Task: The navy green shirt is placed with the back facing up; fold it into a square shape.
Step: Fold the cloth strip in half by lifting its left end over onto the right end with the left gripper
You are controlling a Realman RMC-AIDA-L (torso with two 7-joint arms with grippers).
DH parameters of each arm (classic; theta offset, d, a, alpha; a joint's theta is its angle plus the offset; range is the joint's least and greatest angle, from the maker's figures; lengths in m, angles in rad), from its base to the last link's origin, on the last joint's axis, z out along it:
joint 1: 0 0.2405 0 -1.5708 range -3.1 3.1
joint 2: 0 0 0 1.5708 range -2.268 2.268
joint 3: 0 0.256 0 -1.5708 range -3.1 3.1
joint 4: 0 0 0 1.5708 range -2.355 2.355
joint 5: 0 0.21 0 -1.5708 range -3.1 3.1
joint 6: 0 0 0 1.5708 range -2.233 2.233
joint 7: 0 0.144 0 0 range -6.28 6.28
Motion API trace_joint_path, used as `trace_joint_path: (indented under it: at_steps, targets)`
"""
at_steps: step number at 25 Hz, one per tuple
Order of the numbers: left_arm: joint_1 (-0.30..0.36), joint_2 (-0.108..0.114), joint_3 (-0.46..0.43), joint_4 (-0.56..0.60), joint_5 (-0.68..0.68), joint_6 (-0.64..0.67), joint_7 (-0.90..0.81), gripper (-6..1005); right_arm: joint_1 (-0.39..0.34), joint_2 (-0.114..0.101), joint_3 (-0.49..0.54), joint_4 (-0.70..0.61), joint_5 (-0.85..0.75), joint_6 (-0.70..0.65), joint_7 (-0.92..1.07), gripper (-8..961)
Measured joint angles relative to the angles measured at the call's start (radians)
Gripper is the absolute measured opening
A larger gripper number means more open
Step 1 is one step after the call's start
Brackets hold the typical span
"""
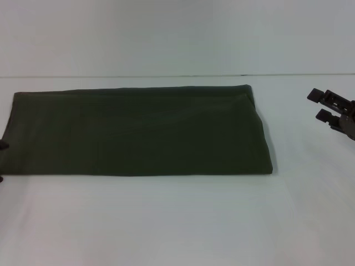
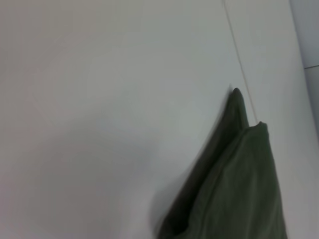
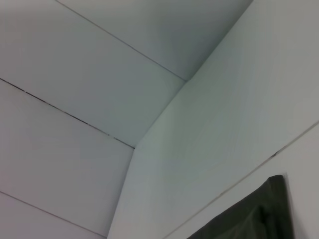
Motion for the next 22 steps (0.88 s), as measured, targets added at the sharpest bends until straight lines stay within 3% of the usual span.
trace_joint_path:
  at_steps: [9, 15, 18, 22]
  targets:
    - [-0.038, 0.002, -0.007, -0.039, -0.005, -0.031, 0.023, 929, -0.002, 0.000, 0.000, 0.000, -0.001, 0.018, -0.001, 927]
    - [-0.084, 0.012, -0.009, -0.097, -0.117, 0.025, 0.187, 935, -0.001, 0.000, 0.000, 0.000, 0.000, 0.017, 0.001, 927]
    - [-0.081, 0.014, -0.004, -0.099, -0.145, 0.071, 0.227, 935, -0.002, -0.001, 0.000, 0.000, 0.000, 0.018, 0.003, 927]
    - [-0.062, 0.011, 0.000, -0.094, -0.097, 0.031, 0.175, 935, 0.000, -0.001, 0.000, 0.000, 0.000, 0.025, 0.004, 927]
